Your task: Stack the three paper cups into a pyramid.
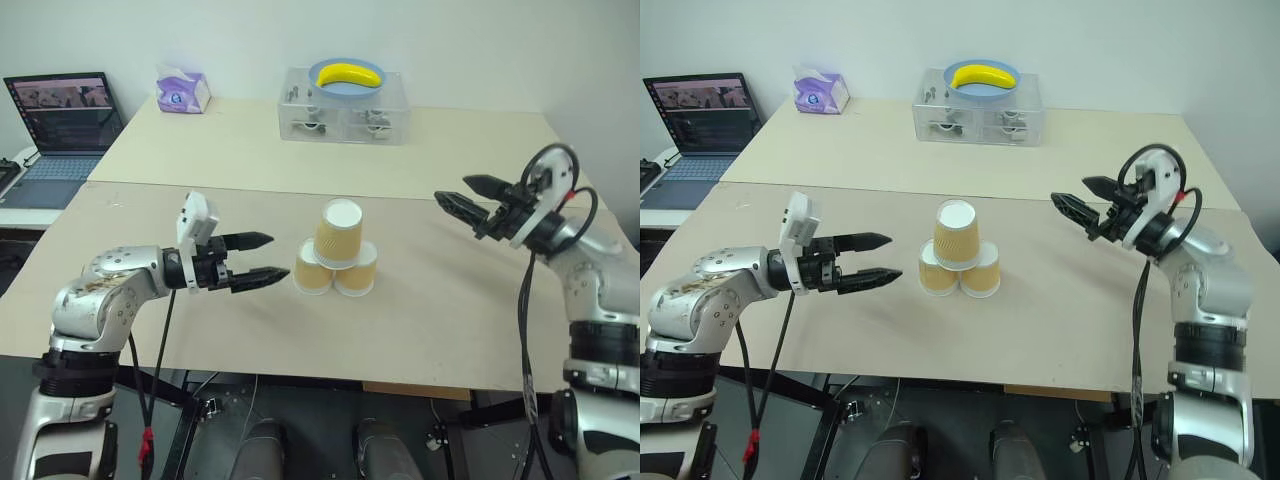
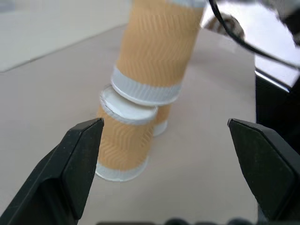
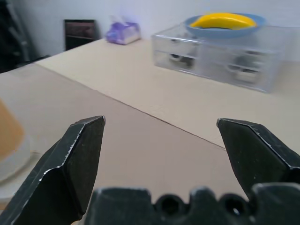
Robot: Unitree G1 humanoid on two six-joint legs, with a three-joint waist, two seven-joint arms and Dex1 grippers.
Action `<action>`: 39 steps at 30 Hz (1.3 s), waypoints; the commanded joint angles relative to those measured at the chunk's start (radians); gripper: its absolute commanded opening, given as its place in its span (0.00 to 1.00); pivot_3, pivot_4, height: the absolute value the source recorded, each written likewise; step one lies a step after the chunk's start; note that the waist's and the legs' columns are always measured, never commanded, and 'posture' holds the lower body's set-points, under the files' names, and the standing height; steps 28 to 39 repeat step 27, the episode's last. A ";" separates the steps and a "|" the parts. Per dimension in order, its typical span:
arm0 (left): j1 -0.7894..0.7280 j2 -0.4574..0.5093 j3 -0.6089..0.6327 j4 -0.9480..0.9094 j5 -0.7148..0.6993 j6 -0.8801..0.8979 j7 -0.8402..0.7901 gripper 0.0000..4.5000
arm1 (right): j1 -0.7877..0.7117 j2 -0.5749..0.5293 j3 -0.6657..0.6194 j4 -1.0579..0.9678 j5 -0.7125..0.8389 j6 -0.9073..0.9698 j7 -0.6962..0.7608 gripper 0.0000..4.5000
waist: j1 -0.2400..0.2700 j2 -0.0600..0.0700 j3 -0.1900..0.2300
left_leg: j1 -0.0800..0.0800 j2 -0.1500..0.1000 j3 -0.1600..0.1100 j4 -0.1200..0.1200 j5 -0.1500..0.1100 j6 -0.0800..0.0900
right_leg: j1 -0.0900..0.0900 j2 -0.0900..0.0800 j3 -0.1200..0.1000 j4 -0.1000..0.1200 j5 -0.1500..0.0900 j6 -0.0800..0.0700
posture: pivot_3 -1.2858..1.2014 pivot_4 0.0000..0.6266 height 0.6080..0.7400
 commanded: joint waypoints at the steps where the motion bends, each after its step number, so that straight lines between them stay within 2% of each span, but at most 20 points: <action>1: 0.038 -0.050 0.135 -0.079 -0.060 0.043 0.186 1.00 | 0.052 0.012 -0.101 -0.083 -0.045 -0.048 -0.177 1.00 | 0.000 0.000 0.000 | 0.001 0.000 0.000 0.000 0.000 0.000 | 0.001 0.000 0.000 0.000 0.000 0.000 | 0.52 0.24 0.65; 4: 0.090 -0.078 0.168 -0.116 -0.049 0.039 0.276 1.00 | 0.106 0.056 -0.170 -0.114 -0.039 -0.024 -0.309 1.00 | 0.000 0.000 0.000 | 0.002 0.000 0.000 -0.001 0.000 0.000 | 0.002 0.000 0.000 0.000 0.000 0.000 | 0.52 0.24 0.65; 7: 0.132 -0.148 0.178 -0.135 -0.020 0.002 0.396 1.00 | 0.177 0.110 -0.189 -0.158 -0.060 -0.043 -0.406 1.00 | 0.000 0.000 0.000 | 0.002 0.000 0.000 0.000 0.000 0.000 | 0.002 0.000 0.000 0.000 0.000 0.000 | 0.52 0.24 0.65; 10: 0.168 -0.201 0.127 -0.124 0.105 -0.100 0.486 1.00 | 0.216 0.160 -0.175 -0.169 -0.096 -0.073 -0.478 1.00 | -0.001 0.000 0.000 | 0.002 0.000 0.000 0.000 0.000 0.000 | 0.002 0.000 0.001 0.000 0.000 0.000 | 0.52 0.24 0.65; 13: 0.190 -0.304 0.091 -0.054 0.251 -0.219 0.653 1.00 | 0.255 0.229 -0.137 -0.177 -0.132 -0.106 -0.535 1.00 | 0.000 0.000 0.000 | 0.003 -0.001 0.000 0.000 0.000 0.000 | 0.002 0.000 0.001 0.000 0.000 0.000 | 0.52 0.24 0.65; 19: 0.179 -0.436 0.118 0.019 0.372 -0.331 0.868 1.00 | 0.283 0.284 -0.125 -0.176 -0.164 -0.137 -0.607 1.00 | 0.001 0.000 -0.001 | 0.002 -0.001 0.001 0.000 0.000 0.000 | 0.001 0.000 0.002 0.000 0.000 0.000 | 0.52 0.24 0.65; 39: 0.161 -0.434 0.128 0.070 0.389 -0.386 0.885 1.00 | 0.306 0.302 -0.093 -0.181 -0.166 -0.157 -0.612 1.00 | 0.001 0.000 -0.001 | 0.002 -0.002 0.000 0.000 0.000 0.000 | 0.002 0.000 0.001 0.000 0.000 0.000 | 0.52 0.24 0.65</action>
